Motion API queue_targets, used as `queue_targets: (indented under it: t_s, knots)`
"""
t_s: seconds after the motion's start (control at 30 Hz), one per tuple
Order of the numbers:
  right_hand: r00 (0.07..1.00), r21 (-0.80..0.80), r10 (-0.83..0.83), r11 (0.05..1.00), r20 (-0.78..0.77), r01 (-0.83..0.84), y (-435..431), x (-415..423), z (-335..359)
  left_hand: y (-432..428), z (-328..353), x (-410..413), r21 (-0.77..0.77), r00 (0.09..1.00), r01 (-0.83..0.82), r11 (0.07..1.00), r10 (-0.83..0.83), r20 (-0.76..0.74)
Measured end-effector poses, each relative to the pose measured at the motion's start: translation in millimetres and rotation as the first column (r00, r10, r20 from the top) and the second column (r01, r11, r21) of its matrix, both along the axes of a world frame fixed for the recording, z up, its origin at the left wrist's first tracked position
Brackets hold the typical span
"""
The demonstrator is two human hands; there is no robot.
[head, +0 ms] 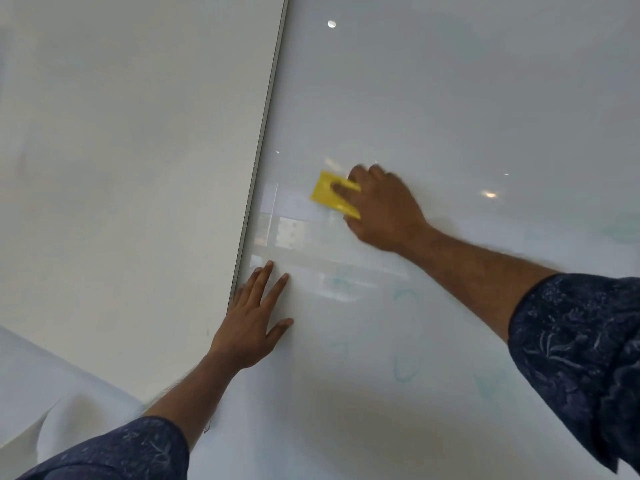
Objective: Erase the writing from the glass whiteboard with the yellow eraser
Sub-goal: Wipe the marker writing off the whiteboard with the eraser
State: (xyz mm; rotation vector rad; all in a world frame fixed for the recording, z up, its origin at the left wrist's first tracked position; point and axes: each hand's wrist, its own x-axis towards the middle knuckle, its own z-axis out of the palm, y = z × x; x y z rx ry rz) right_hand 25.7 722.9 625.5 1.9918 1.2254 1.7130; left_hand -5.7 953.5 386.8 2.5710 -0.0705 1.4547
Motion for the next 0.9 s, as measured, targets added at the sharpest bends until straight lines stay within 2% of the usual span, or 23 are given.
queue_targets:
  t_s: [0.07,0.1,0.27,0.37,0.43,0.5,0.57,0.7,0.77,0.83,0.9]
  knots:
    - [1.0,0.128,-0.012,0.992,-0.012,0.013,2.6,-1.9,8.0,-1.9,1.6,0.0,-0.014,1.0,0.007,1.0,-0.007,0.016]
    - [1.0,0.118,-0.001,0.993,-0.013,0.002,5.4,-3.0,2.9,-2.5,3.6,-0.3,-0.014,1.0,0.008,1.0,-0.007,0.028]
    - [0.995,-0.133,0.086,0.987,-0.058,-0.093,-2.6,-1.4,-67.0,-10.6,17.0,1.4,-0.022,0.999,0.009,1.0,-0.008,0.038]
    - [0.998,-0.223,0.043,0.973,-0.041,-0.051,-12.4,1.3,-58.6,-11.1,17.9,-0.3,-0.018,1.0,0.017,1.0,-0.016,0.022]
    - [0.999,-0.122,0.036,0.992,-0.025,-0.038,-15.8,3.7,-30.1,-9.1,17.6,-1.2,-0.021,1.0,0.021,1.0,-0.021,0.015]
    - [0.996,0.079,0.065,0.995,-0.058,-0.06,-19.3,3.9,-9.5,-7.5,16.8,-1.0,-0.024,1.0,0.026,0.999,-0.026,0.012]
    - [0.994,0.125,0.085,0.989,-0.073,-0.075,-17.3,3.1,-18.1,-6.7,15.9,0.7,-0.023,0.999,0.026,0.999,-0.026,0.02]
    - [0.981,-0.15,0.134,0.977,-0.141,-0.155,-11.6,1.6,-95.8,-6.5,12.7,3.0,-0.036,0.999,0.022,0.999,-0.021,0.026]
    - [0.982,-0.256,0.09,0.958,-0.163,-0.131,-15.2,-0.1,-120.4,-6.8,11.9,3.0,-0.039,0.999,0.029,0.999,-0.028,0.029]
    - [0.983,-0.261,0.077,0.958,-0.164,-0.119,-20.1,0.8,-111.4,-6.4,11.9,3.1,-0.046,0.999,0.033,0.998,-0.032,0.028]
    - [0.981,-0.16,0.109,0.978,-0.163,-0.135,-26.3,2.3,-87.3,-4.8,11.9,3.0,-0.048,0.999,0.024,0.999,-0.023,0.028]
